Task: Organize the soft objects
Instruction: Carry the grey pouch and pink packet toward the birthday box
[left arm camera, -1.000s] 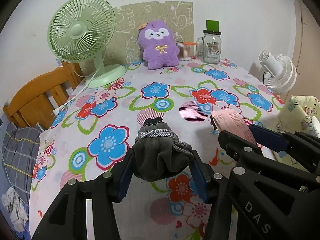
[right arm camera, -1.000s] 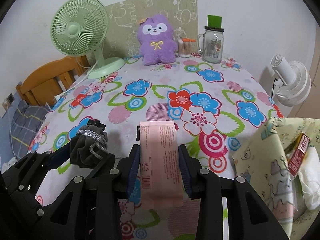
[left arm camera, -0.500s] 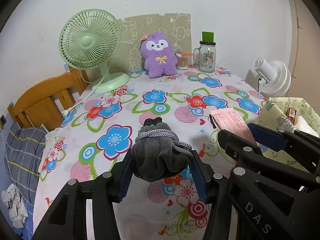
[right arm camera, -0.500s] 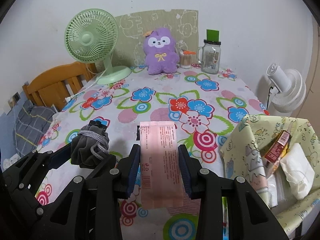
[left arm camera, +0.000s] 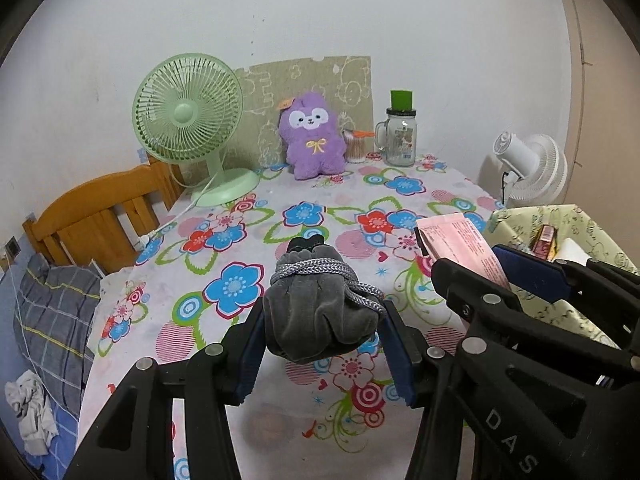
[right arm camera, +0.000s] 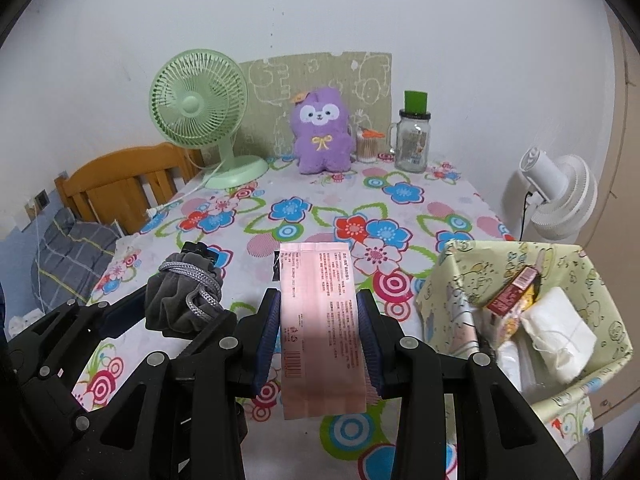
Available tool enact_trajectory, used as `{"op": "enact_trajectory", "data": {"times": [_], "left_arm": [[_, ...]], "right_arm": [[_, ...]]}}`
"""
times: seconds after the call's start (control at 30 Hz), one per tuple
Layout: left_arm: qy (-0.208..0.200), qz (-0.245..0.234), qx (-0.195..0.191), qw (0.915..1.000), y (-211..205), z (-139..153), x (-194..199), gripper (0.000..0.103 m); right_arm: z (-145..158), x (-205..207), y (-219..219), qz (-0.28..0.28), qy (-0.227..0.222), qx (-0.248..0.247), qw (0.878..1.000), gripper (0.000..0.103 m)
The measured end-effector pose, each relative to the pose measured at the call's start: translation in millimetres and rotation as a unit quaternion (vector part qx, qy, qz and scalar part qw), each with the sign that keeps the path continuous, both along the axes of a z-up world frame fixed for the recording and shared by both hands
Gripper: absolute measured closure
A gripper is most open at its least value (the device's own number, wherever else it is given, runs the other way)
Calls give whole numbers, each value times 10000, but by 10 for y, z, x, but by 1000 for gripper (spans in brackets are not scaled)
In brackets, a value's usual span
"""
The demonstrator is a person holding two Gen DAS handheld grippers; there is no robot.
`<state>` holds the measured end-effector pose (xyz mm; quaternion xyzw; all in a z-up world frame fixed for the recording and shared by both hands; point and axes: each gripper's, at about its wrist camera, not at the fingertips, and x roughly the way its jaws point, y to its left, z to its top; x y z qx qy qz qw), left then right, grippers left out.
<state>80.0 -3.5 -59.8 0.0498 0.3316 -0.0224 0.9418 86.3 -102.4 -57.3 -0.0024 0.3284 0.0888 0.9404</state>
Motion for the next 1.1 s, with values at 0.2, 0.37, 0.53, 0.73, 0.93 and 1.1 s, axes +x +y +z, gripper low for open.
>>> {"op": "enact_trajectory", "data": {"times": [0.2,0.37,0.53,0.73,0.93,1.1], "left_arm": [[-141,-22,5,9999,-73,117,-133,48],[-234,-64,9,9997,-141,201,-215,48],[-319,-100,10,9994,-227,284,-259,48],[-437,-150,16,9989,-366,408,-298,48],[-523,-225,29,9984,-501,502,-322,47],[-561,-321,33,9979,-644,555,-315,47]], "right_arm": [[114,-125,-92,-13,-148,9,9999,61],[204,-221,-180,-56,-261,16,9996,61],[297,-266,-278,-107,-342,23,9994,61],[414,-312,-425,-161,-452,59,9988,61],[501,-338,-584,-224,-516,122,9983,61],[554,-358,-728,-326,-553,130,9979,61]]}}
